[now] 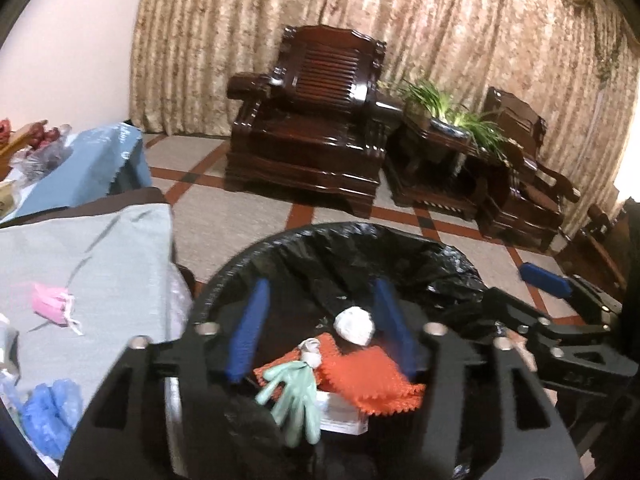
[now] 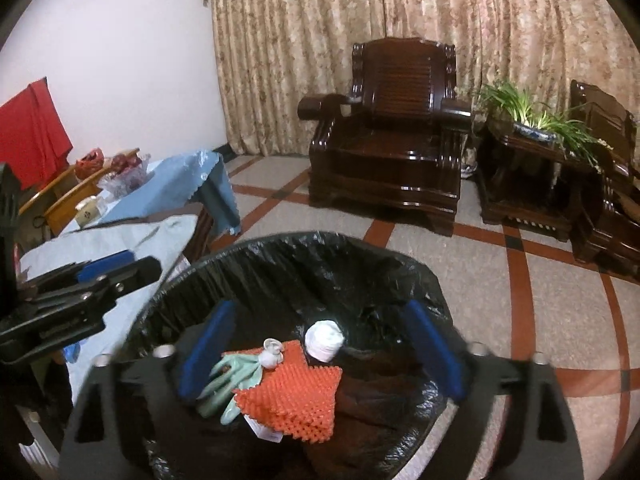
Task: Collect trash
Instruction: 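Carry gloves and tissue over the bin and open both tools to drop them, then reach the left tool to the green glove while the right reaches the blue bag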
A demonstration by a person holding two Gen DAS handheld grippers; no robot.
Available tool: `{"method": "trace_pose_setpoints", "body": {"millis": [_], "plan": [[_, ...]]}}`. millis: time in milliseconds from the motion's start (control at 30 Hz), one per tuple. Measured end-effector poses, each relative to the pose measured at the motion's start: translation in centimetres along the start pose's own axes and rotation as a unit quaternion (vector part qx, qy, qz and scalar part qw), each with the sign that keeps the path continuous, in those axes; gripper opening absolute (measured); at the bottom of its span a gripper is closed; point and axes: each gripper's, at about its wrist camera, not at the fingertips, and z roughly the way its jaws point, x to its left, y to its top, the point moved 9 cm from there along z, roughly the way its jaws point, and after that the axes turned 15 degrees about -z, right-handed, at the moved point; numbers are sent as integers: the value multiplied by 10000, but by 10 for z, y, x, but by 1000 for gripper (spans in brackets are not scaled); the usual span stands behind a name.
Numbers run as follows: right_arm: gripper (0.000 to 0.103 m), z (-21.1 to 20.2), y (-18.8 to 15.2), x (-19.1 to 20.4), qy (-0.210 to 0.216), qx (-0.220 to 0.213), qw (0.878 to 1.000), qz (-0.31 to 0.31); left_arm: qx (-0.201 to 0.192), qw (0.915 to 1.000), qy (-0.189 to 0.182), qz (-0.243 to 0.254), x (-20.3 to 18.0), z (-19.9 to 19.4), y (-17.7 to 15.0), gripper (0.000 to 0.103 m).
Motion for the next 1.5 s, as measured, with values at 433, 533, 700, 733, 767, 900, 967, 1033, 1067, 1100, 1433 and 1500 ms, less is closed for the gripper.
{"method": "trace_pose_setpoints", "body": {"millis": [433,533,700,733,767,900,967,1033,1067,1100,1433,1500], "plan": [[97,-17,27,56,375,-315,9986,-222,-623,9957,620,-300,67,-84,23,90],[97,-18,32,78,517,-346,9977,-276,-726,9934,810,-377,86,-102,23,90],[97,-20,41,115,749,-430,9953,-440,-873,9881,1161,-506,126,-136,19,90],[97,-20,42,122,786,-435,9949,-465,-890,9873,1205,-526,132,-141,19,90],[97,-20,43,131,843,-444,9942,-502,-911,9863,1261,-553,140,-147,18,90],[97,-20,49,162,988,-481,9919,-639,-1036,9802,1536,-698,174,-175,15,90],[97,-21,51,179,1084,-504,9903,-701,-1081,9772,1663,-753,188,-187,13,90],[97,-20,53,193,1167,-512,9889,-760,-1120,9745,1775,-790,201,-197,10,90],[97,-19,53,203,1209,-508,9881,-808,-1133,9732,1833,-803,208,-202,8,90],[97,-19,53,209,1238,-505,9874,-842,-1146,9715,1906,-823,215,-207,7,90],[97,-8,45,278,1602,-430,9794,-1155,-1149,9595,2347,-1049,273,-240,-10,90],[97,-3,42,290,1650,-393,9780,-1216,-1150,9574,2419,-1081,282,-243,-15,90]]}}
